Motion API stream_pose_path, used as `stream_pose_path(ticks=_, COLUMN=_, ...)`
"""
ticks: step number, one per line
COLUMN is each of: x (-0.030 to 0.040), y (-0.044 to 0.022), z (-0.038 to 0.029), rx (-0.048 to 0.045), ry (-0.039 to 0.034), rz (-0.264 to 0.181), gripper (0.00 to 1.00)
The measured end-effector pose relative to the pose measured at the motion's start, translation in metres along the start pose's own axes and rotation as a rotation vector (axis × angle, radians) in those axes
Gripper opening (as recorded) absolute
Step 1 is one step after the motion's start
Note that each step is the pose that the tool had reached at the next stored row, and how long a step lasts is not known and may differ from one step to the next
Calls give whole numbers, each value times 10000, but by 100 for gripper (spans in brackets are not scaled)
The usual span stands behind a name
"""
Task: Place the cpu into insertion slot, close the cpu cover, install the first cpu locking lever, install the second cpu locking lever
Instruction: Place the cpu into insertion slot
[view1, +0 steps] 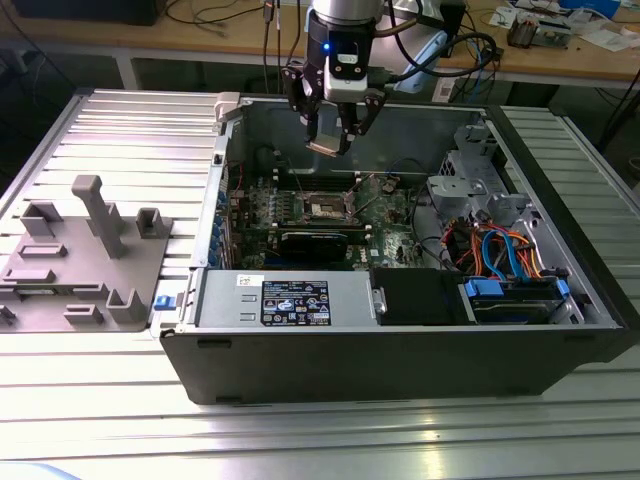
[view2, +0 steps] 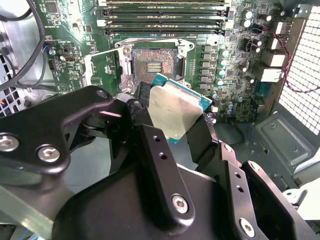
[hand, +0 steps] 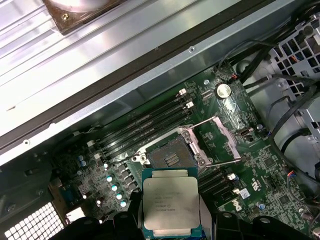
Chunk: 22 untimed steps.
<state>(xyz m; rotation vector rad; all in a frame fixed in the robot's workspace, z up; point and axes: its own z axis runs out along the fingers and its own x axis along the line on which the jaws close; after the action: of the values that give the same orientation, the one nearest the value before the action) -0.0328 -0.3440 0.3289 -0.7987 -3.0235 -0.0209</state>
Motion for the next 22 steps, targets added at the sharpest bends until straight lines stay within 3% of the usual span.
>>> stream_pose_path(ticks=22, x=0, y=0, z=0, rx=-3, ry=-1, rz=158, gripper=54)
